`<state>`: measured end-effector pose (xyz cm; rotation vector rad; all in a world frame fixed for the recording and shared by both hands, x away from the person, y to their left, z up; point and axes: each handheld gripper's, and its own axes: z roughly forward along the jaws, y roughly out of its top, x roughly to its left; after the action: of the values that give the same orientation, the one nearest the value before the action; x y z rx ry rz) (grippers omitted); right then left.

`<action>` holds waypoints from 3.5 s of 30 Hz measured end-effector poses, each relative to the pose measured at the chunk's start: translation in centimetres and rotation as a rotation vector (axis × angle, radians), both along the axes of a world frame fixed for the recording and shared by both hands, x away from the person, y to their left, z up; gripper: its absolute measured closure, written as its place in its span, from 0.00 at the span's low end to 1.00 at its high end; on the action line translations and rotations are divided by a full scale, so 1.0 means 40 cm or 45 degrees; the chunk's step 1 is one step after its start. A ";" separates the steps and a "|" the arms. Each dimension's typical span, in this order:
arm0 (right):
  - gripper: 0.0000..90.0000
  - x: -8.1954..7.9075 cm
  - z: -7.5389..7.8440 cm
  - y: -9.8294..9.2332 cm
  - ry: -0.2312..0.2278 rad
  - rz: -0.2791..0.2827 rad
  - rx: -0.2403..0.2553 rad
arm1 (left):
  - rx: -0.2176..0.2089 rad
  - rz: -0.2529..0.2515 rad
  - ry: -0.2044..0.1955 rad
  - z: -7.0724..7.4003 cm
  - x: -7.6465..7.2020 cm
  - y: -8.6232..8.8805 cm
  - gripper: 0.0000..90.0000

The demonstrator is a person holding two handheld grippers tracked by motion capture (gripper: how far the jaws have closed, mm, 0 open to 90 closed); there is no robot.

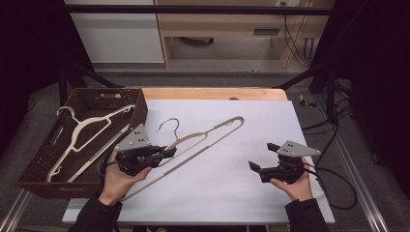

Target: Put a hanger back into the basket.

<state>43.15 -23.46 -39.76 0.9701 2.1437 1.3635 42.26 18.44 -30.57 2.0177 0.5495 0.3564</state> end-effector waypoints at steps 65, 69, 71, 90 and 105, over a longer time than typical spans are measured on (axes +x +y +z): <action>0.05 -0.025 -0.007 -0.015 0.012 -0.044 -0.047 | -0.019 0.535 0.122 -0.031 0.194 0.645 0.95; 0.05 -0.025 -0.008 -0.015 0.013 -0.042 -0.051 | -0.016 0.545 0.147 -0.043 0.190 0.659 0.95; 0.05 -0.025 -0.008 -0.014 0.014 -0.043 -0.050 | -0.014 0.539 0.175 -0.053 0.193 0.655 0.95; 0.05 -0.027 -0.006 -0.015 0.013 -0.042 -0.044 | 0.097 0.768 0.349 -0.179 0.218 0.638 0.80; 0.04 -0.028 -0.006 -0.018 0.008 -0.045 -0.044 | -0.053 0.878 0.148 -0.140 0.114 0.624 0.55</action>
<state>42.04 -24.17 -39.99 0.9954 2.1372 1.3041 46.83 43.39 -36.16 1.7640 1.3163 0.6305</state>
